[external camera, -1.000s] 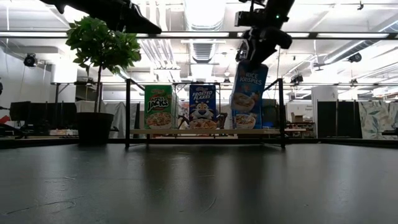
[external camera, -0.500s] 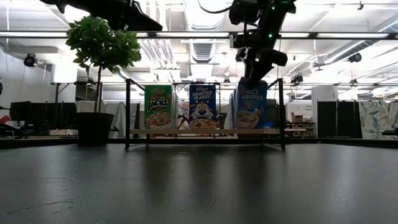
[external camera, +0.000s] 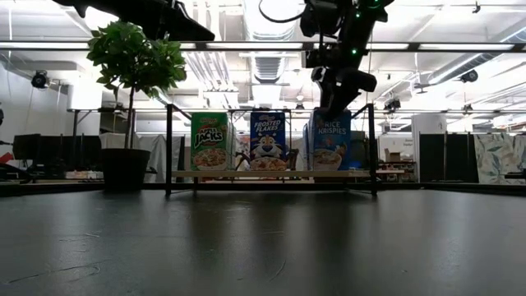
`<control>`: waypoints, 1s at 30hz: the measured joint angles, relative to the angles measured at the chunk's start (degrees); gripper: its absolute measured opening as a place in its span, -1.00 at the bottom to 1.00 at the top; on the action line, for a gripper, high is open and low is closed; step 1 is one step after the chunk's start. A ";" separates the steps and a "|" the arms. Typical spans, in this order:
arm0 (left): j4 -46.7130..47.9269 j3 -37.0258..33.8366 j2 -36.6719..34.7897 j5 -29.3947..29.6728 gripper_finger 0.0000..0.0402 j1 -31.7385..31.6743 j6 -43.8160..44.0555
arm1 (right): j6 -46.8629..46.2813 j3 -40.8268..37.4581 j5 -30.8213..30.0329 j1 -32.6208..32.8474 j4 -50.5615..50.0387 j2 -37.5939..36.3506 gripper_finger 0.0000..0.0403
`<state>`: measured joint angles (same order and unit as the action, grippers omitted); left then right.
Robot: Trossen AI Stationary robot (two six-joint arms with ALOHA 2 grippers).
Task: Stack cereal on shelf
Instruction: Put the light blue cereal box aligned with the other light blue boxes on the shelf
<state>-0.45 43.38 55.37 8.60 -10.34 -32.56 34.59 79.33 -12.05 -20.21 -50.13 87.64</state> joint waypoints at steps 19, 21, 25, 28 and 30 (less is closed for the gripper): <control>0.09 0.00 0.00 0.00 -0.99 -0.01 0.01 | -1.88 6.74 0.71 0.04 -0.63 -0.52 0.02; 0.11 0.00 0.00 0.00 -0.99 -0.01 0.01 | -2.70 7.43 1.57 -0.02 -0.48 -0.53 -0.04; 0.17 0.00 0.00 0.01 -0.99 -0.01 0.00 | -4.41 7.61 1.77 -0.91 -0.58 -0.53 -0.33; 0.15 0.00 0.00 0.00 -0.99 0.00 0.00 | -4.57 7.39 1.85 -1.91 -0.57 -0.35 -0.63; 0.15 0.00 0.00 0.00 -0.99 0.01 0.01 | -4.49 7.26 2.06 -2.64 -0.57 0.08 -0.83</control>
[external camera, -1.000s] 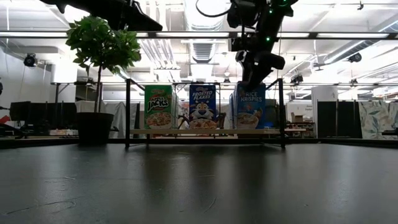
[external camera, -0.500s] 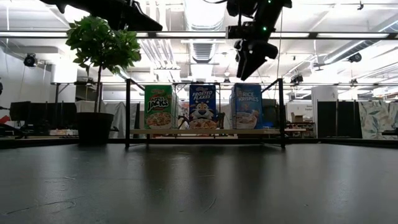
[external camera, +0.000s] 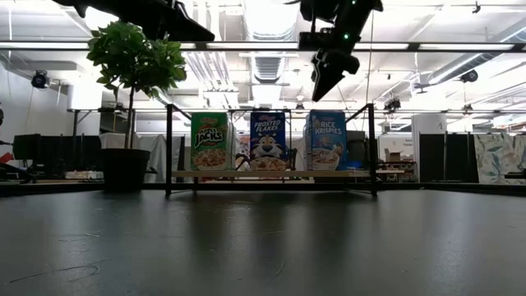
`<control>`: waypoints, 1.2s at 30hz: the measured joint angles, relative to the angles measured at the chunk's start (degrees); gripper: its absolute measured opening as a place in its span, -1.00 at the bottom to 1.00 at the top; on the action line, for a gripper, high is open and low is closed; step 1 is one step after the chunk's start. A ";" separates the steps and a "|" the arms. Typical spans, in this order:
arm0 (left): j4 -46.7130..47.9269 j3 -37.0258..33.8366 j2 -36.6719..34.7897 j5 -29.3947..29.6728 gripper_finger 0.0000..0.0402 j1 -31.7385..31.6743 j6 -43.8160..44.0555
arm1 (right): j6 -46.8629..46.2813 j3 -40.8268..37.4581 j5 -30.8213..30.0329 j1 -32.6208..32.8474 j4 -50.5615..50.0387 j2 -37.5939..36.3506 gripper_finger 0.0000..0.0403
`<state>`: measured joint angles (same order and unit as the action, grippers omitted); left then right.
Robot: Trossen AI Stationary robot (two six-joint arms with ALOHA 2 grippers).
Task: Stack cereal on shelf
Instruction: Put the light blue cereal box aligned with the other light blue boxes on the shelf
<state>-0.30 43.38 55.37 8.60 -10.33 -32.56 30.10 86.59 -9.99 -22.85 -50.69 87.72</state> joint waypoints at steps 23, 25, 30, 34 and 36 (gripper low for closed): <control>0.35 0.00 0.00 0.02 -0.99 0.00 -0.22 | -3.81 -0.07 5.19 -1.46 -1.44 3.47 -0.96; 0.35 0.00 0.00 0.02 -0.99 0.00 -0.23 | -4.86 -0.07 3.99 -1.45 -1.93 3.45 -0.96; 0.37 0.00 0.00 0.02 -0.99 0.00 -0.24 | -6.60 -0.07 1.88 -1.47 -2.36 3.45 -0.96; 0.37 0.00 0.00 0.01 -0.99 -0.02 -0.24 | -7.81 -0.07 1.87 -1.45 -2.56 3.45 -0.96; 0.37 0.00 0.01 0.01 -0.99 0.00 -0.24 | -8.06 -0.07 1.87 -1.45 -2.54 3.45 -0.96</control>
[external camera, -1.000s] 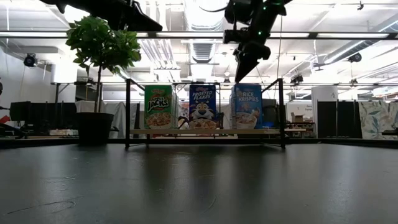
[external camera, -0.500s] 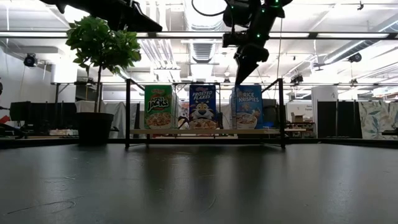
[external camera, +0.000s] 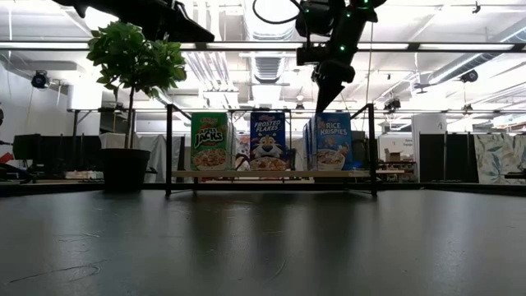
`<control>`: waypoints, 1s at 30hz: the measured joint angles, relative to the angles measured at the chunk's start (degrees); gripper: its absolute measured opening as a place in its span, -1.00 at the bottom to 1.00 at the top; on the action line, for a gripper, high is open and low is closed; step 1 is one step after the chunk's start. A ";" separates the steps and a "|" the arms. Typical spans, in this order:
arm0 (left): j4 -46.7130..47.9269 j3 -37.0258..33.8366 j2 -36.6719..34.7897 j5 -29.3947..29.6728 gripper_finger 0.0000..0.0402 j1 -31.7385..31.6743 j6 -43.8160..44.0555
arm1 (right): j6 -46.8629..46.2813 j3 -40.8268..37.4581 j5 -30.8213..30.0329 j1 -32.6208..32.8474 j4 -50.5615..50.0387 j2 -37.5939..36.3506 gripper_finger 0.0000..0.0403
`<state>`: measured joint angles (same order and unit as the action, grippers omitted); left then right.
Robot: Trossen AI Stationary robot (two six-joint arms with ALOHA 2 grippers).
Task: Stack cereal on shelf
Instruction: Put the light blue cereal box aligned with the other light blue boxes on the shelf, then return to Home Position
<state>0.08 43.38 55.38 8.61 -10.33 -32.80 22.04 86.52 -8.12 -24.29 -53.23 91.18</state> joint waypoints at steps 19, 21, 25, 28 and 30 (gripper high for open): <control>0.00 0.00 0.01 0.00 -0.99 -0.02 0.02 | 0.48 7.20 -1.14 -0.33 -2.20 0.00 -0.96; 0.00 0.00 0.01 0.00 -0.99 -0.01 0.02 | 1.29 7.77 -1.13 -0.76 -1.60 0.00 -0.96; 0.00 0.00 0.01 0.00 -0.99 -0.02 0.02 | 2.85 7.94 -1.12 -2.21 0.65 0.00 -0.96; 0.00 0.00 0.01 0.01 -0.99 0.00 0.02 | 4.15 7.55 -0.94 -3.44 4.12 0.00 -0.96; 0.00 0.00 0.01 -0.01 -0.99 -0.02 0.02 | 4.86 6.94 -0.12 -4.13 7.65 0.00 -0.96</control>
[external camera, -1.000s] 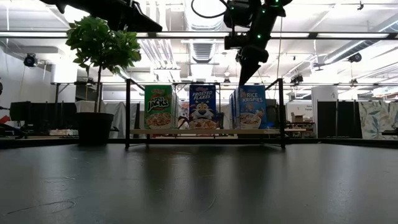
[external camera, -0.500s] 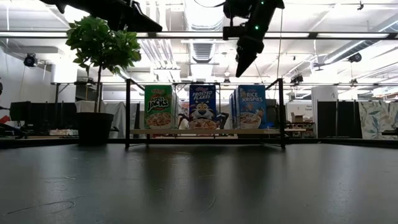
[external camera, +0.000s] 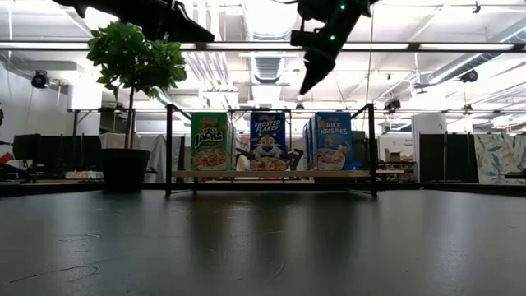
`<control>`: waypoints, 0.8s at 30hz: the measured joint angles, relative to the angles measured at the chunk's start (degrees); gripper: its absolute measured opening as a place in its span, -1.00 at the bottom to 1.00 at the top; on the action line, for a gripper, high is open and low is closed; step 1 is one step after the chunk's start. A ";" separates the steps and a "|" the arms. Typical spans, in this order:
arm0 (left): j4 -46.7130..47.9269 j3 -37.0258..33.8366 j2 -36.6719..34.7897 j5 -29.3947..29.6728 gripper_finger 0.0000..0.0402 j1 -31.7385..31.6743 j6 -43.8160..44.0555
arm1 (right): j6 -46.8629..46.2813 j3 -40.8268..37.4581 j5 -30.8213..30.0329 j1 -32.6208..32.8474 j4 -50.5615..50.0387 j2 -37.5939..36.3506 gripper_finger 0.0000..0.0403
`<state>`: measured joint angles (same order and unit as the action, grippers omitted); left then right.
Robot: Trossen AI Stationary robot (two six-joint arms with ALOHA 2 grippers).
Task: Stack cereal on shelf
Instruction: Return to Home Position
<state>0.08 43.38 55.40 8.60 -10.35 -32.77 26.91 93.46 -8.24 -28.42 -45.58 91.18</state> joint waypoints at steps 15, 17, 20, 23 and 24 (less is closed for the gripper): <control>0.02 0.00 0.00 -1.12 -0.99 0.00 0.54 | 5.08 -1.27 12.81 -0.81 12.54 -1.11 -0.96; 0.33 0.00 -0.37 -5.43 -0.99 -0.05 0.81 | 5.72 -1.81 18.61 -0.52 14.74 -1.82 -0.96; 0.84 -0.65 -1.98 -9.82 -0.99 0.06 0.93 | 7.60 -2.55 20.79 -0.09 15.89 -3.21 -0.96; 0.87 -2.55 -4.49 -9.60 -0.99 -0.04 1.30 | 9.33 -4.40 22.47 0.13 17.55 -5.21 -0.96; 0.99 -3.36 -5.67 -9.56 -0.99 -0.06 1.30 | 9.62 -5.41 23.66 0.11 18.54 -6.02 -0.96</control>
<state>1.07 40.02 49.72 -0.96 -10.41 -31.47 36.53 88.05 15.43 -28.31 -27.04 85.16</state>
